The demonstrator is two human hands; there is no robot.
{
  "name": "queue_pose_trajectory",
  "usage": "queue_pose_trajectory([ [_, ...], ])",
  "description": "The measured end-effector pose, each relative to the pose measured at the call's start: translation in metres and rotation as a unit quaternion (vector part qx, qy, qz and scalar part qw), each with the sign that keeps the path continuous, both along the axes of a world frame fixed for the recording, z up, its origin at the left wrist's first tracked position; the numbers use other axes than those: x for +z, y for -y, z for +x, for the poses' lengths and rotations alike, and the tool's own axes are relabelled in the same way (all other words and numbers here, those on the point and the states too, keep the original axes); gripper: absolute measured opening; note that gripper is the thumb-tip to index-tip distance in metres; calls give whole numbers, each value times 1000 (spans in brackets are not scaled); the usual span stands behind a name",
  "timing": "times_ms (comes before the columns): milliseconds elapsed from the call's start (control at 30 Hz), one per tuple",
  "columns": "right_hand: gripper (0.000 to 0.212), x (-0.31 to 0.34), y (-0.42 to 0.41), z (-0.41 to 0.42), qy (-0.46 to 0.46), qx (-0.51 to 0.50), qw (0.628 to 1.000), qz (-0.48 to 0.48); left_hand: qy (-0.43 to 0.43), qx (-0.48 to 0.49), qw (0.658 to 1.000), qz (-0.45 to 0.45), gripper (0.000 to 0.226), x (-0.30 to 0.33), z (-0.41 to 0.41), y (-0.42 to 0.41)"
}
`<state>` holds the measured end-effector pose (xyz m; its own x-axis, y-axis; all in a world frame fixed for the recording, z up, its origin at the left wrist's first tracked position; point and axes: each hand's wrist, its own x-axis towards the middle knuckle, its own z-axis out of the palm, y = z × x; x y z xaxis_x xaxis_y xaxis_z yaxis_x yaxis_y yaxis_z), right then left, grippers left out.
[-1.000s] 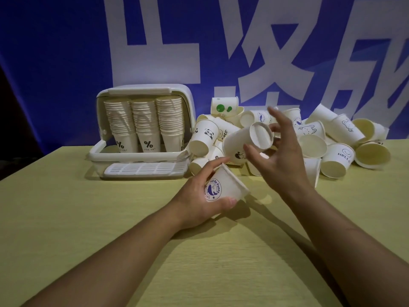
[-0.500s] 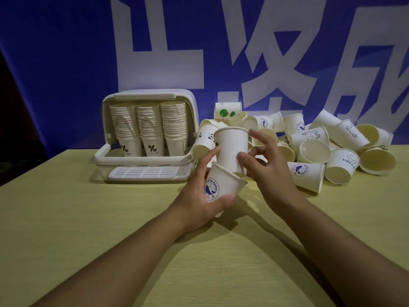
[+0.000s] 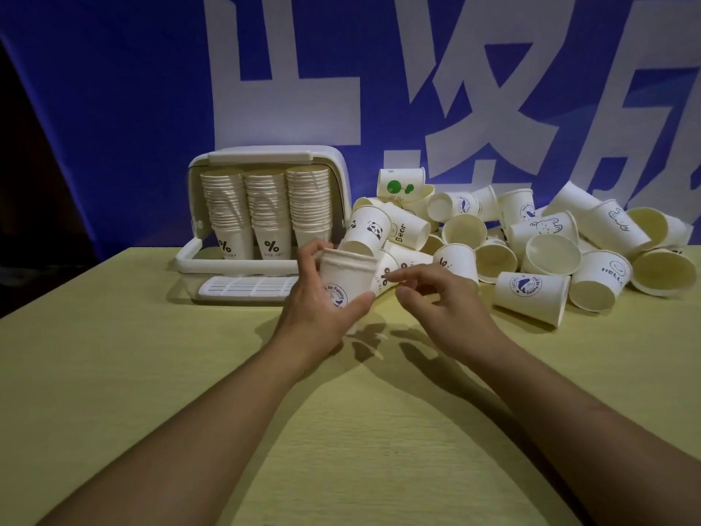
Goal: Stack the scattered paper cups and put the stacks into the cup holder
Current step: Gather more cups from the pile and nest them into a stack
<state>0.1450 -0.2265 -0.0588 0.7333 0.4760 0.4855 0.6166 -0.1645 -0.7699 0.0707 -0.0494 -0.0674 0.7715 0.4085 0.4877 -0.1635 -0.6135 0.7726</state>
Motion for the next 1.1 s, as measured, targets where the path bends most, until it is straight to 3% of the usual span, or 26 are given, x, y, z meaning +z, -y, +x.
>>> queue_pose_trajectory([
  [200, 43, 10, -22, 18, -86, -90, 992, 34, 57, 113, 989, -79, 75, -1, 7, -18],
  [333, 64, 33, -51, 40, -34, -132, 990, -26, 52, 132, 987, -80, 78, -2, 9, -26],
  [600, 86, 46, -103, 62, -78, -158, 982, -69, 42, 143, 988, -51, 78, -4, 11, -34],
  [833, 98, 51, -97, 63, -123, -138, 982, -36, 41, 79, 996, -11, 83, -3, 7, -24],
  [967, 91, 59, -75, 52, -135, -88, 987, 29, 9, -10, 1000, -16, 85, -4, 4, -16],
  [1100, 88, 63, -48, 24, -133, -40, 988, 60, -19, -72, 997, 4, 103, -2, 1, -6],
])
